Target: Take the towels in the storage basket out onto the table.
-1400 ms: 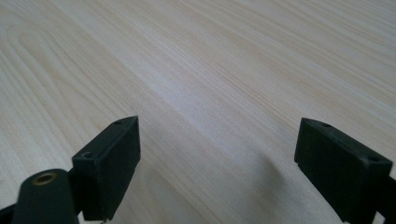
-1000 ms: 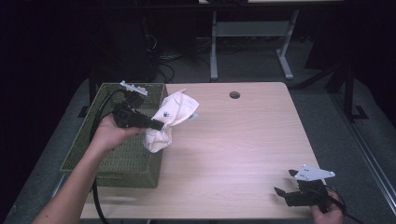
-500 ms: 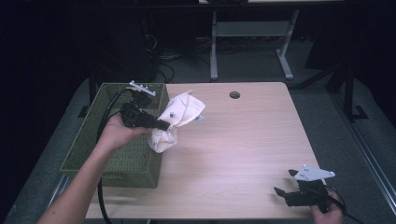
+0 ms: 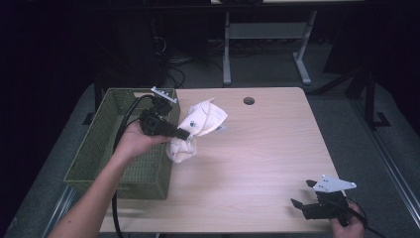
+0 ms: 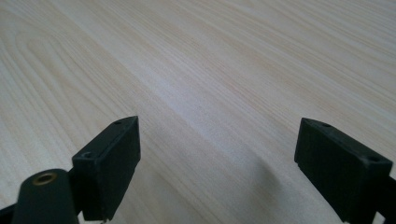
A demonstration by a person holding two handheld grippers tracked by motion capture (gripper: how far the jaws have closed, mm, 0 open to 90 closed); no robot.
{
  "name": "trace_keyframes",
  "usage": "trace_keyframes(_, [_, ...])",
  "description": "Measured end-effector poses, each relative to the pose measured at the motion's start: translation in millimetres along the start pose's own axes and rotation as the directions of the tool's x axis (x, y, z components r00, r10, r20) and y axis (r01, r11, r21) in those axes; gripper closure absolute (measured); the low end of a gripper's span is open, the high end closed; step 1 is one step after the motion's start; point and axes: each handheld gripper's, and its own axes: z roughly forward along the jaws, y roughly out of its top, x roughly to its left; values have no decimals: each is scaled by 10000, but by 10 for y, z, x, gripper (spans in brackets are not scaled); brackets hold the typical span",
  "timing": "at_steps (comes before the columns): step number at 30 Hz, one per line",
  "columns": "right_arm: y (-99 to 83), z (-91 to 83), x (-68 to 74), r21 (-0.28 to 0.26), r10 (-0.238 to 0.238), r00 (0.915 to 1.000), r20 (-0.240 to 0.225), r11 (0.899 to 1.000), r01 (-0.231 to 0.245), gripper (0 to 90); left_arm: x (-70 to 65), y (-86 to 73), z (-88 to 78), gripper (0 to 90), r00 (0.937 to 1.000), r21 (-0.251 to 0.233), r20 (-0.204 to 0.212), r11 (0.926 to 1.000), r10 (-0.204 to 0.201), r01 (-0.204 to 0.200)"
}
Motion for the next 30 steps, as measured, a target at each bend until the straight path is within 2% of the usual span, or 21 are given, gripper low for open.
trace_keyframes(6, [-1, -2, -1, -46, 17, 10000, -21, 10000, -17, 140, -47, 48, 111, 752, 9997, 270, 60, 9994, 222, -224])
trace_keyframes(13, [2, -5, -3, -61, -65, 10000, -8, 10000, 65, 140, -99, 101, 233, 751, 9995, 308, 219, 9992, 228, -235])
trace_keyframes(15, [4, -6, -2, -64, -74, 10000, -1, 10000, 74, 140, -109, 116, 275, 751, 9991, 452, 259, 9984, 338, -349])
trace_keyframes(23, [4, -10, -2, -58, -39, 10000, -7, 10000, 39, 140, -186, 172, 480, 748, 9973, 561, 564, 9972, 469, -501])
trace_keyframes(30, [5, -9, -1, -79, -58, 10000, -25, 10000, 57, 140, -263, 229, 639, 748, 9956, 727, 641, 9947, 680, -726])
